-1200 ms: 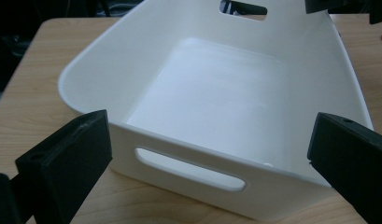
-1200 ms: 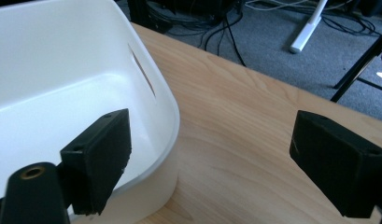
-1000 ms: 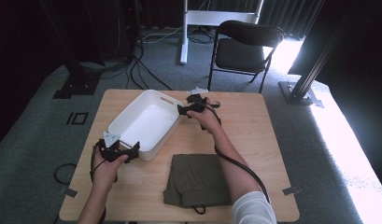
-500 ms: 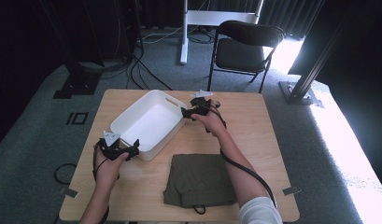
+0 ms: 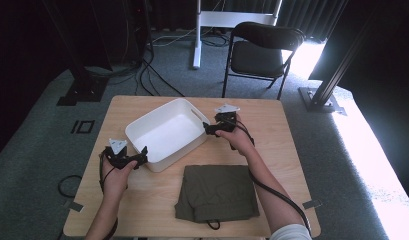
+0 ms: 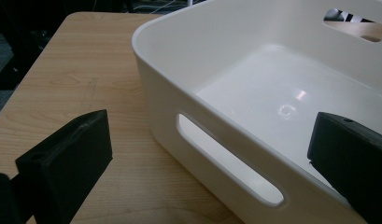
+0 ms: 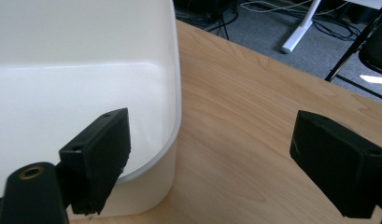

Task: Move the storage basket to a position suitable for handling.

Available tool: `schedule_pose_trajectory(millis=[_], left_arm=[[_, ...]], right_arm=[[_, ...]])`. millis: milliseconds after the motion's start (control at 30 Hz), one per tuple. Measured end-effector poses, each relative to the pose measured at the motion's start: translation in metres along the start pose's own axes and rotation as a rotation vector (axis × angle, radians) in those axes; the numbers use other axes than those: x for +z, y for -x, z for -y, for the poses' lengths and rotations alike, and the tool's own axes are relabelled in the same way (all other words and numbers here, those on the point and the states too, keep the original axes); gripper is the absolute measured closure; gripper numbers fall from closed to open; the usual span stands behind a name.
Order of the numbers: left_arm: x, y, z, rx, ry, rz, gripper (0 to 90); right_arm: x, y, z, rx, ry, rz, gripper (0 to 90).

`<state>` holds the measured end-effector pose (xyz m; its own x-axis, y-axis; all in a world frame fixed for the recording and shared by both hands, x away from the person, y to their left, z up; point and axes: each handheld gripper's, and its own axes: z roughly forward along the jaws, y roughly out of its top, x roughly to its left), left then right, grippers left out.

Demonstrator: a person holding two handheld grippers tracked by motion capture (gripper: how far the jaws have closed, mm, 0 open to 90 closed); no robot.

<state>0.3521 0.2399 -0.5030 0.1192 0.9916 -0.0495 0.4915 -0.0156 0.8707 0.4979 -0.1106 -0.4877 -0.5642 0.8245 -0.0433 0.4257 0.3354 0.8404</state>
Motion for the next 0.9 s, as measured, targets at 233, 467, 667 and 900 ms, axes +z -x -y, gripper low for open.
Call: schedule_pose_trajectory(millis=[233, 467, 667, 900], left_arm=[[0.009, 0.003, -0.003, 0.02, -0.022, -0.001, 1.1], [0.018, 0.001, 0.0, -0.004, -0.012, 0.003, 1.1], [0.021, -0.003, -0.001, -0.023, -0.001, 0.014, 1.1], [0.029, -0.002, -0.003, -0.019, 0.015, 0.007, 1.1]], right_arm=[[-0.012, 0.003, 0.008, 0.0, -0.006, -0.013, 12.3], [-0.022, 0.004, 0.016, 0.017, 0.001, -0.025, 12.3], [-0.034, 0.005, 0.027, 0.02, 0.017, -0.043, 12.3], [-0.047, 0.005, 0.038, 0.039, 0.035, -0.058, 12.3]])
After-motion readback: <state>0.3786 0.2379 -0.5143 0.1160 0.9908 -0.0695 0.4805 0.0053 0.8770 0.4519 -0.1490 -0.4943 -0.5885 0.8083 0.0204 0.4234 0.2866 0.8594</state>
